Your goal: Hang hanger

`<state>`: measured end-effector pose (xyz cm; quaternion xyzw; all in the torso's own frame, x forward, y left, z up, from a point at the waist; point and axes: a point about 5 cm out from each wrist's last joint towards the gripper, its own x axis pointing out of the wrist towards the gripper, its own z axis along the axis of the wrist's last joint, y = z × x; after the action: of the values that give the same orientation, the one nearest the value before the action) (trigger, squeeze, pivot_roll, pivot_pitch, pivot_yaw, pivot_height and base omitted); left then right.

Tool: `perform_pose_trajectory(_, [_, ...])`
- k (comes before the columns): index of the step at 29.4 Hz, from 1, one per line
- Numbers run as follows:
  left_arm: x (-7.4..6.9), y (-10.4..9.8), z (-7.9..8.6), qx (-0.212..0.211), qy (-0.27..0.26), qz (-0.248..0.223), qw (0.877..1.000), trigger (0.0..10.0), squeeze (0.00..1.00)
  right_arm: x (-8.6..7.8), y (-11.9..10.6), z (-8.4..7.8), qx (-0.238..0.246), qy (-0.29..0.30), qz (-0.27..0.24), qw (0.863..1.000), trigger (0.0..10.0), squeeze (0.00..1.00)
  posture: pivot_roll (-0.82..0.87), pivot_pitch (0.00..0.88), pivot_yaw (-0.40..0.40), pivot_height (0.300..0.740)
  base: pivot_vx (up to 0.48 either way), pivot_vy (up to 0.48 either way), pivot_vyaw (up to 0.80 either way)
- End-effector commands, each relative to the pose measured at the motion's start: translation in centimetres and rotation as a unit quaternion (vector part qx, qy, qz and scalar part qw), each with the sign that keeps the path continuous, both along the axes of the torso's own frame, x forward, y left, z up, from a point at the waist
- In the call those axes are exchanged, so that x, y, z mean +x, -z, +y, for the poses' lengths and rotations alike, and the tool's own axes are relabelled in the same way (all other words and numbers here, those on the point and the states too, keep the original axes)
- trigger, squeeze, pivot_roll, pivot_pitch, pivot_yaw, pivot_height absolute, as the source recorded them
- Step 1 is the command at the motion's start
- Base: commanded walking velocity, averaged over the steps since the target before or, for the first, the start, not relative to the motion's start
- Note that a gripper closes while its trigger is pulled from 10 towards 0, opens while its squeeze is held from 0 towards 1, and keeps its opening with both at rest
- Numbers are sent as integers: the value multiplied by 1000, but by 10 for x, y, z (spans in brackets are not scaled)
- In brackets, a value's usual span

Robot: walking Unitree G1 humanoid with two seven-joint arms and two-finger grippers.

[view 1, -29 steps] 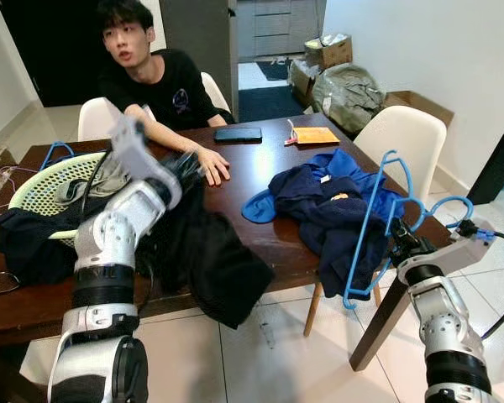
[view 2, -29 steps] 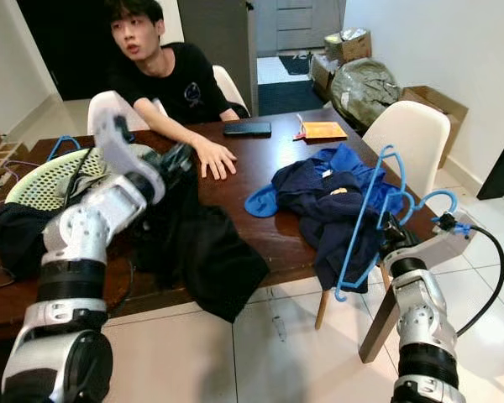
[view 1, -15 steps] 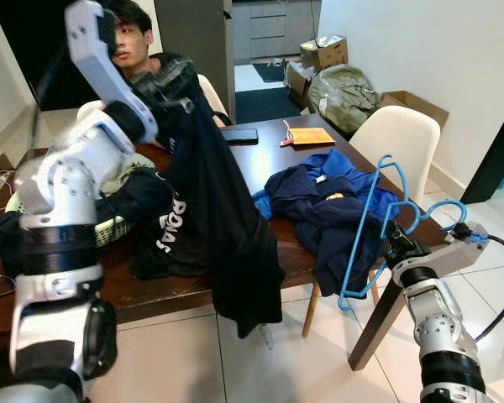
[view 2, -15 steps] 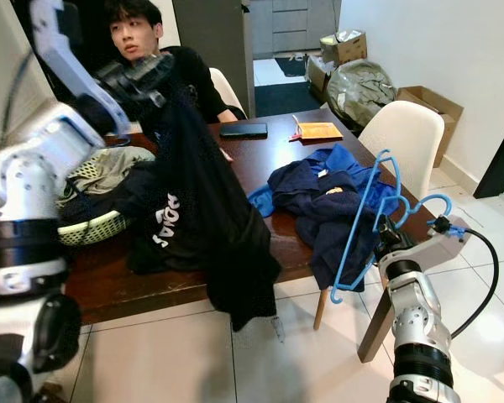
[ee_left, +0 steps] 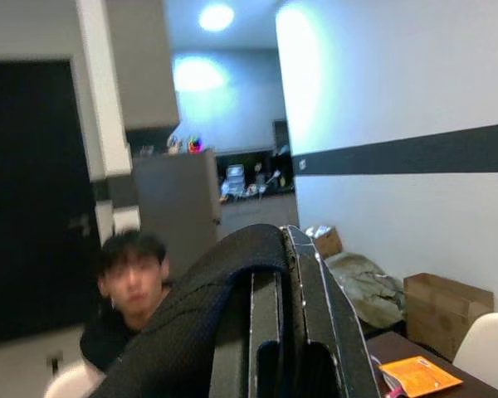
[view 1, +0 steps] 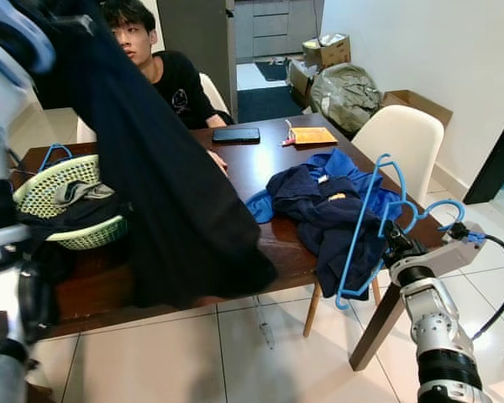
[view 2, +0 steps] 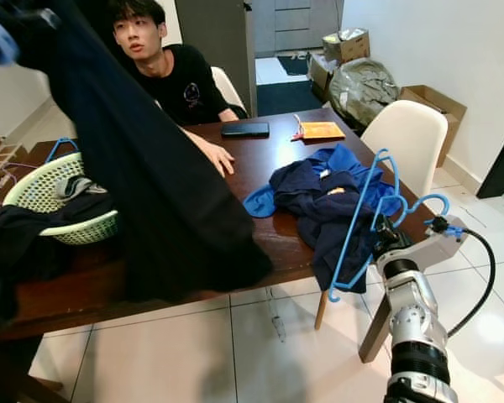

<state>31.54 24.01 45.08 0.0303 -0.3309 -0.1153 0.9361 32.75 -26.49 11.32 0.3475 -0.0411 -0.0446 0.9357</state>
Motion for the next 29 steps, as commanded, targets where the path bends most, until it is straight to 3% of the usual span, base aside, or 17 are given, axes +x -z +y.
perform_pose_trajectory(1, [0, 3, -28, 56, 52, 6, 997, 0, 0, 3, -2, 3, 1, -5, -6, 1000, 10000, 0, -21, 0, 18, 740, 0, 0, 0])
perform_pose_trajectory(2, [0, 3, -28, 56, 52, 6, 997, 0, 0, 3, -2, 3, 1, -5, -6, 1000, 10000, 0, -21, 0, 18, 740, 0, 0, 0])
perform_pose_trajectory(3, [1, 10, -47, 75, 102, 20, 992, 0, 0, 4, -2, 4, 1, -6, -6, 1000, 10000, 0, -20, 0, 16, 740, 0, 0, 0])
perform_pose_trajectory(5, [1, 10, -47, 75, 102, 20, 992, 0, 0, 4, -2, 4, 1, -6, -6, 1000, 10000, 0, -20, 0, 16, 740, 0, 0, 0])
perform_pose_trajectory(6, [0, 18, -67, 87, 159, 33, 983, 0, 0, 4, -2, 4, 0, -7, -5, 1000, 10000, 0, -21, 0, 12, 740, 0, 0, 0])
perform_pose_trajectory(7, [0, 18, -67, 87, 159, 33, 983, 0, 0, 4, -2, 4, 0, -7, -5, 1000, 10000, 0, -21, 0, 12, 740, 0, 0, 0])
perform_pose_trajectory(8, [-2, 24, -87, 95, 216, 43, 971, 0, 0, 4, -2, 4, 0, -8, -5, 1000, 10000, 0, -21, 0, 12, 740, 0, 0, 0])
perform_pose_trajectory(9, [-2, 24, -87, 95, 216, 43, 971, 0, 0, 4, -2, 4, 0, -8, -5, 1000, 10000, 0, -21, 0, 12, 740, 0, 0, 0])
perform_pose_trajectory(11, [-10, 28, -112, 97, 301, 49, 947, 0, 0, 5, -1, 5, 0, -8, -4, 1000, 10000, 0, -24, 0, 15, 740, 0, 0, 0])
perform_pose_trajectory(12, [-10, 28, -112, 97, 301, 49, 947, 0, 0, 5, -1, 5, 0, -8, -4, 1000, 10000, 0, -24, 0, 15, 740, 0, 0, 0])
perform_pose_trajectory(14, [-14, 25, -120, 88, 345, 43, 934, 0, 0, 5, -1, 5, 0, -7, -4, 1000, 10000, 0, -25, 0, 19, 740, 0, 0, 0])
perform_pose_trajectory(18, [-9, 25, -119, 85, 335, 43, 938, 0, 0, 5, -1, 6, 1, -7, -6, 1000, 10000, 0, -28, 0, 22, 740, 0, 0, 0])
perform_pose_trajectory(22, [8, 33, -108, 84, 273, 63, 956, 0, 0, 5, -1, 6, 2, -6, -7, 1000, 10000, 0, -32, 0, 25, 740, 0, 0, 0])
perform_pose_trajectory(25, [18, 39, -101, 79, 244, 77, 963, 0, 0, 5, -1, 6, 3, -6, -8, 1000, 10000, 0, -32, 0, 26, 740, 0, 0, 0])
perform_pose_trajectory(28, [42, 59, -64, 69, 103, 122, 985, 0, 0, 5, -1, 5, 4, -4, -9, 1000, 10000, 0, -33, 0, 24, 740, 0, 0, 0])
perform_pose_trajectory(29, [42, 59, -64, 69, 103, 122, 985, 0, 0, 5, -1, 5, 4, -4, -9, 1000, 10000, 0, -33, 0, 24, 740, 0, 0, 0])
